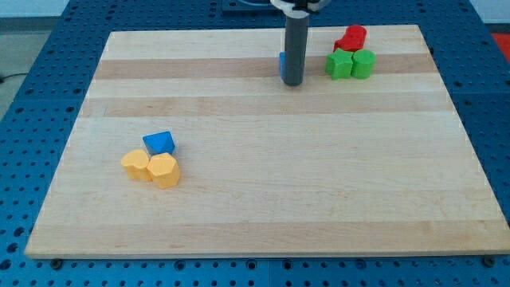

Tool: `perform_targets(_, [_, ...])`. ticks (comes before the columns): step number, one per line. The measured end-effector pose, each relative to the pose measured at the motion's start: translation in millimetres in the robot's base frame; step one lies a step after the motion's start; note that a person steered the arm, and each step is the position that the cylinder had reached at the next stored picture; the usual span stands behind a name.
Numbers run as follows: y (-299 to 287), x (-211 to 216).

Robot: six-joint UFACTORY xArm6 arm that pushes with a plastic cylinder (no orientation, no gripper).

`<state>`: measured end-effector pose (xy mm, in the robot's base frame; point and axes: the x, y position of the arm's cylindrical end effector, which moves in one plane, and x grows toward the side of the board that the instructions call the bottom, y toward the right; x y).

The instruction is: Push the blue cube towards the green star

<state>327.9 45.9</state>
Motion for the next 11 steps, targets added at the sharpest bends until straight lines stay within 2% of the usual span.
perform_targets(1, [-12.8, 0.1])
perform_targets(2, [-64.6, 8.3])
perform_targets(3, [-125.8, -2.2])
perform_targets(4, [-94.4, -37.0])
perform_targets(5, [-34.3, -30.4])
perform_targets(6, [-3.7, -28.6])
perform_targets(7, [-8.2, -29.0])
perform_targets(8, [-45.1, -2.9])
perform_targets(9, [-32.1, 114.0])
perform_targets(10, [-61.6, 183.8])
perform_targets(11, [-150.2, 187.3])
